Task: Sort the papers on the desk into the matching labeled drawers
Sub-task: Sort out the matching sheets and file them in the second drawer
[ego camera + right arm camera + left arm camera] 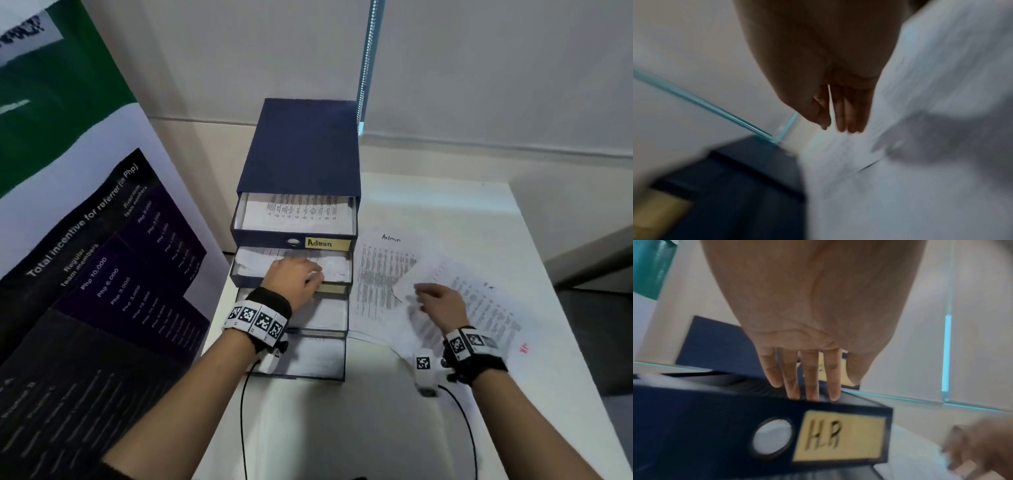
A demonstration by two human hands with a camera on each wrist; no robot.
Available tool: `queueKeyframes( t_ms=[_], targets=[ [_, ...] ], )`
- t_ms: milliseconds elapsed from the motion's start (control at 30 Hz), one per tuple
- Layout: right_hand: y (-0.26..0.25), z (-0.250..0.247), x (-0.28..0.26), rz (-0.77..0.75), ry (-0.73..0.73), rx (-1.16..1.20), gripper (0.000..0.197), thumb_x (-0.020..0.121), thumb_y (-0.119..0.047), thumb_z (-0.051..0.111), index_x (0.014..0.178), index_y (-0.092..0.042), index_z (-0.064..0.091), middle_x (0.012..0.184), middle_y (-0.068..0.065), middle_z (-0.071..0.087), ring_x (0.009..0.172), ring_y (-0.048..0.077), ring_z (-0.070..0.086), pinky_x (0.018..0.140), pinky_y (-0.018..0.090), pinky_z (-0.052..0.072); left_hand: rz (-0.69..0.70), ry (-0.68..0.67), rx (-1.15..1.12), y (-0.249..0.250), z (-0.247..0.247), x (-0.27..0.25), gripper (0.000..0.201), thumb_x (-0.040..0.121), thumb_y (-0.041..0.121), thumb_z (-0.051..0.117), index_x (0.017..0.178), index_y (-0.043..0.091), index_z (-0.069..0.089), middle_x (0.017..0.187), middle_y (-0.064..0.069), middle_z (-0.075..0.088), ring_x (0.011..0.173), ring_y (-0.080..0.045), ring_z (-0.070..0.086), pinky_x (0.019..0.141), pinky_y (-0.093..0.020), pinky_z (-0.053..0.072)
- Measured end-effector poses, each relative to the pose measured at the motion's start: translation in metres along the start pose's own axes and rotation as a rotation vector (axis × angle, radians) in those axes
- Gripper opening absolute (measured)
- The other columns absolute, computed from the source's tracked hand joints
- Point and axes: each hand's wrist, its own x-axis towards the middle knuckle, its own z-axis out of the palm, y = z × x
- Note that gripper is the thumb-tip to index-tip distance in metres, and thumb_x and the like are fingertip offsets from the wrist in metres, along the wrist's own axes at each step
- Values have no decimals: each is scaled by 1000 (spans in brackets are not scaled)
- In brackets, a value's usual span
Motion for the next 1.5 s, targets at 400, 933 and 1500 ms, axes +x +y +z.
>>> queueKeyframes(
  t_ms=[400, 933, 1500],
  targets=[
    [162, -35, -23, -91, -68, -874, 50, 97, -51, 34, 137, -24, 45, 154, 6, 32, 135, 33, 35, 102, 50, 43, -36, -475, -357, 128, 87, 44, 30, 95, 26, 61, 123, 17, 65, 115, -1, 68, 99, -15, 64, 88, -24, 49],
    [193, -115, 33, 195, 130, -222, 33, 71, -32, 84, 74, -7, 62, 73, 5, 65, 70, 21, 62, 66, 30, 53, -412, -438, -509, 229, 191, 84, 32, 84, 25, 76, 112, 12, 69, 91, -1, 71, 76, -16, 67, 64, -25, 55],
    [238, -241, 44, 238, 522, 41, 31, 90, -15, 64, 93, 16, 62, 86, 35, 63, 81, 47, 61, 68, 49, 51, -569, -208, -671, 220, 210, 95, 18, 94, 29, 63, 95, 12, 69, 82, -4, 68, 74, -21, 61, 72, -26, 46]
  ],
)
